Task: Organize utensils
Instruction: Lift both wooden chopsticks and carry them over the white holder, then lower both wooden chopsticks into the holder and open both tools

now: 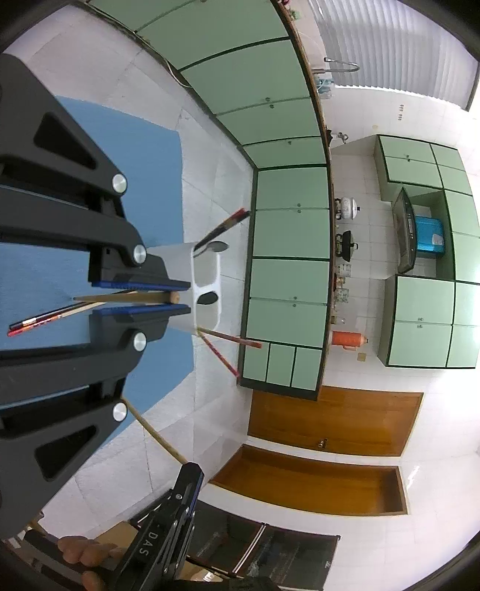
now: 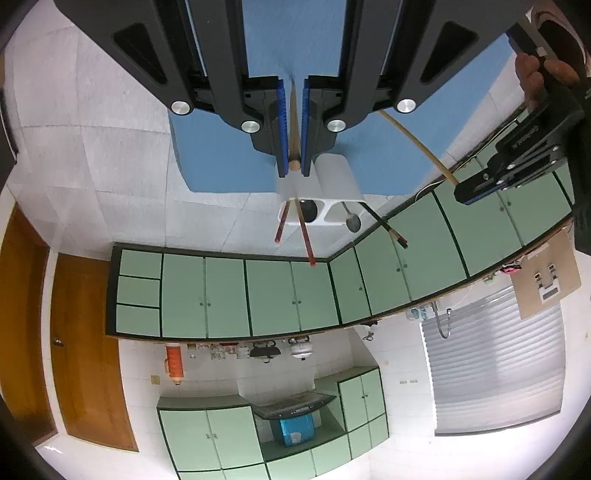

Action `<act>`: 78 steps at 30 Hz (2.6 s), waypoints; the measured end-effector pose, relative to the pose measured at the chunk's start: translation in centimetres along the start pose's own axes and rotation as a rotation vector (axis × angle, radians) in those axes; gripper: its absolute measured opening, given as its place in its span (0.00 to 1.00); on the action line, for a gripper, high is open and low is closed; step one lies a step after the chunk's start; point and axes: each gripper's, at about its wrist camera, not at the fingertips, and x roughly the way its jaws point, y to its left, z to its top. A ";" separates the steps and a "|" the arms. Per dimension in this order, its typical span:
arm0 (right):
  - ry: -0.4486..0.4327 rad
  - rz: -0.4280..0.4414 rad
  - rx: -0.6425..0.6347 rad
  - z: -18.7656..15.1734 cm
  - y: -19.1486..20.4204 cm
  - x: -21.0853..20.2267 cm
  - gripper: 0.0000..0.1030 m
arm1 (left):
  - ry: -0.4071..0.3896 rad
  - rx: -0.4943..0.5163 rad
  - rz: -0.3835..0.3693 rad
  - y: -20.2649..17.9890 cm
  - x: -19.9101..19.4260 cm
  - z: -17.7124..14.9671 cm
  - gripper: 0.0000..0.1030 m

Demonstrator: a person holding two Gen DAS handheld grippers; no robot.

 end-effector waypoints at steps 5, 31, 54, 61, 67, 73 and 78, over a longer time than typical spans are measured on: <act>-0.016 -0.009 -0.021 1.3 0.1 -0.1 0.06 | -0.023 0.001 -0.009 0.1 0.2 1.1 0.06; -0.274 -0.008 -0.043 15.2 -0.5 1.1 0.06 | -0.285 0.030 0.032 -0.3 3.4 13.3 0.06; -0.064 0.052 -0.034 11.6 -0.7 14.1 0.06 | -0.051 -0.004 0.062 3.3 16.2 9.1 0.06; -0.012 0.091 -0.011 11.1 -0.9 15.4 0.08 | -0.019 -0.018 0.050 4.0 16.4 8.5 0.09; -0.054 0.092 0.026 11.2 -2.0 13.4 0.28 | -0.057 -0.027 0.044 4.2 14.4 8.7 0.33; -0.134 0.052 0.031 9.9 -2.1 9.2 0.50 | -0.126 -0.032 0.043 3.6 9.7 7.5 0.58; -0.169 0.021 0.020 5.8 -1.4 5.7 0.54 | -0.141 -0.021 0.037 2.4 6.2 4.6 0.70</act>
